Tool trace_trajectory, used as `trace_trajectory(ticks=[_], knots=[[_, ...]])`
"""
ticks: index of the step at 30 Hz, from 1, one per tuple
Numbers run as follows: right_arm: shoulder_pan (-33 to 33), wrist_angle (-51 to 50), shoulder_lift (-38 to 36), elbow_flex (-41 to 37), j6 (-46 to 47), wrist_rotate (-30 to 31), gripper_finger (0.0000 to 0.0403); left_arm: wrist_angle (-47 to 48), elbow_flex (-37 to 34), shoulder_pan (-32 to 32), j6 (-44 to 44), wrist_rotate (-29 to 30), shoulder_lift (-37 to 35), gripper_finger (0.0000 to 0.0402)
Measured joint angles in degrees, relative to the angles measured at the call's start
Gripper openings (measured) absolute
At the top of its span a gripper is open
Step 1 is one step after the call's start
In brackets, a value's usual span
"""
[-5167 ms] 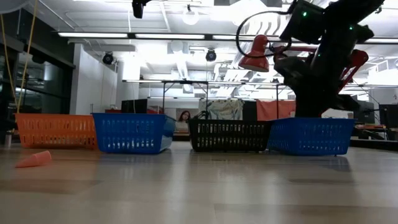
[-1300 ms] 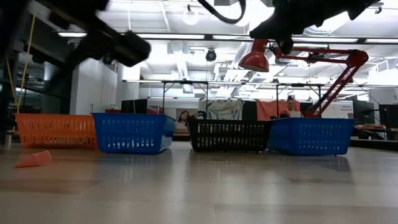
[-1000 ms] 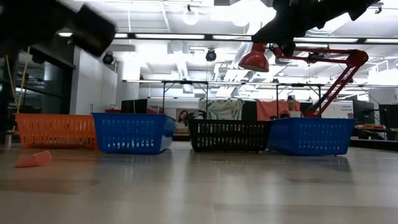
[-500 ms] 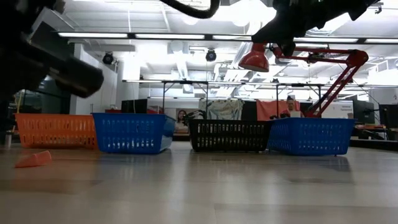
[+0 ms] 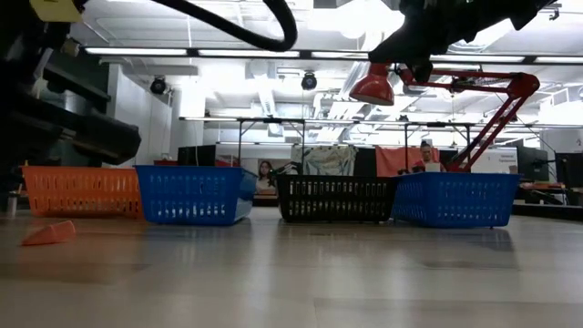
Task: Sort crayons
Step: Put the pink crayon into the right blue bin
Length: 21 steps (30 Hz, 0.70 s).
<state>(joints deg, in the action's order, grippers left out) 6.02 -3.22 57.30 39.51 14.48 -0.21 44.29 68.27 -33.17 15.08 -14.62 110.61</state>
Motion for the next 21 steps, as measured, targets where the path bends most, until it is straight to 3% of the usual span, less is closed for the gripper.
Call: trace_trajectory(ticks=[6,13,21], knots=[[0.0,0.0,0.0,0.0,-0.4,0.0,0.0000,-0.7,-0.1,0.1,0.8,1.6,0.0,0.0120],[0.0,0.0,0.0,0.0,-0.4,0.0,0.0000,-1.3,-0.1,0.3,-1.0,3.2,0.1,0.0012],[0.0,0.0,0.0,0.0,-0.6,0.1,0.0000,-1.0,-0.3,1.5,-3.5,4.0,-1.4,0.0004]])
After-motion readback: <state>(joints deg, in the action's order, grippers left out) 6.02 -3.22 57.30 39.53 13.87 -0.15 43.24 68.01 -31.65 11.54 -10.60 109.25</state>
